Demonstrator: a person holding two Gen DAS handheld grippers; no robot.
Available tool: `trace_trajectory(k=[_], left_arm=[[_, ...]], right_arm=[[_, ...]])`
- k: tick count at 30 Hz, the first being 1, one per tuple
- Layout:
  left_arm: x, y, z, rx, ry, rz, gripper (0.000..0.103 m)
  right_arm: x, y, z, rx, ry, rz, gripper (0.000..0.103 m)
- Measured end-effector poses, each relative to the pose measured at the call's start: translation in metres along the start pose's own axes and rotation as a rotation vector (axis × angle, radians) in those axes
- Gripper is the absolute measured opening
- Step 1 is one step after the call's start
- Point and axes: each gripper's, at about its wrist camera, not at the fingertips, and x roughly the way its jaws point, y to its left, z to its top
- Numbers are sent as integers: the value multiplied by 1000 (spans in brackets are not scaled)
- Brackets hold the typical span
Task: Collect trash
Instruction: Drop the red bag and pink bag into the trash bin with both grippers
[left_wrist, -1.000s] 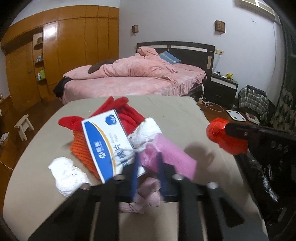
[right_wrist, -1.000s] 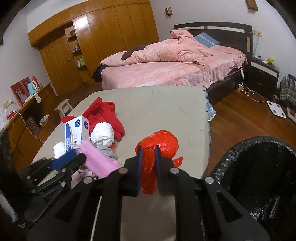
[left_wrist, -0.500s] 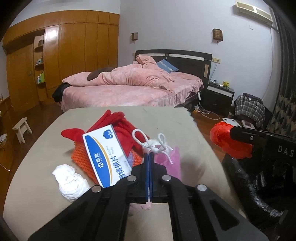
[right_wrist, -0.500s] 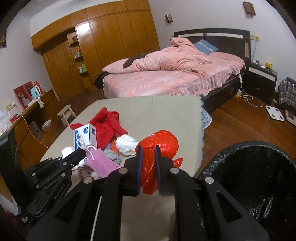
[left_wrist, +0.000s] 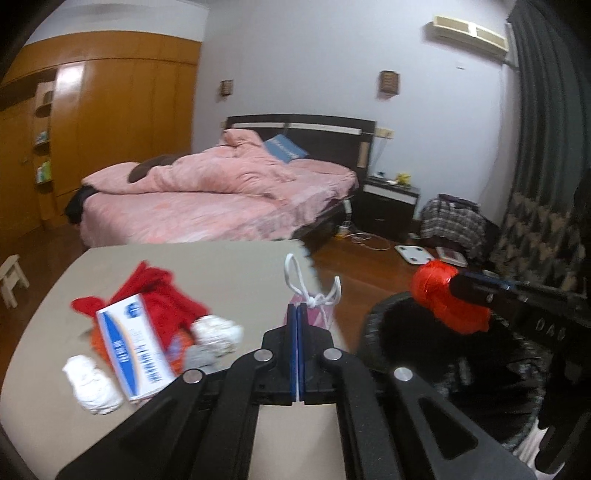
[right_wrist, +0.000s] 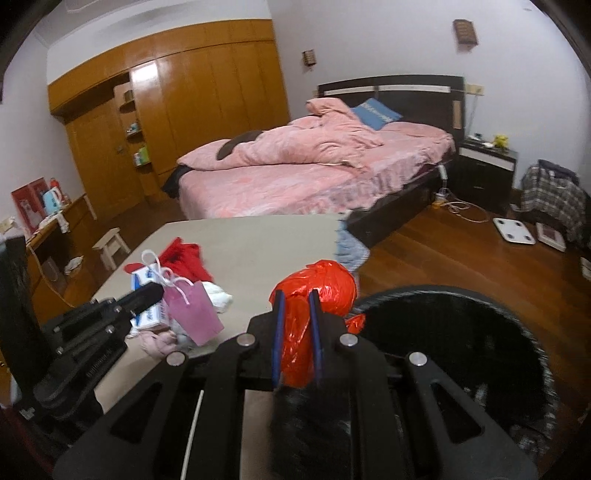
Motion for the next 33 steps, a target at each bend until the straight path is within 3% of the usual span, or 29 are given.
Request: trace_trajectory(k=[8,11,12,13,15,17,20,22,27,33], left_arm=[[10,-69,11,40,11,-168,0],[19,-89,8,60,41,-220,2],[23,-94,6,59,57,-232,2],[28,-94,5,57,71,-238,7],[32,-94,2,51,97,-239,39],[33,-89,-2,44,103,-218,44],[32,-77,-5,42,107,-174,51],[28,-64,-6,47,92,-126,55],[14,-29,-11,58,61,5,67],[-10,36,-17,22,35,176,69]], right_arm=[[-33,-55,-22,47,6,-131,12],[-39,-71,-30,63,16,-186,18],[-42,-79,-33,74,21,-202,26],[-42,-83,-35,82,24,-212,39],[-46,-93,-41,102,22,-249,50],[-45,-97,-44,112,20,-263,56],[-44,-97,-47,122,10,-278,72],[-44,-91,-48,114,-4,-284,89],[-30,-63,-40,78,-45,-242,95],[5,-16,-26,53,-61,-135,96]])
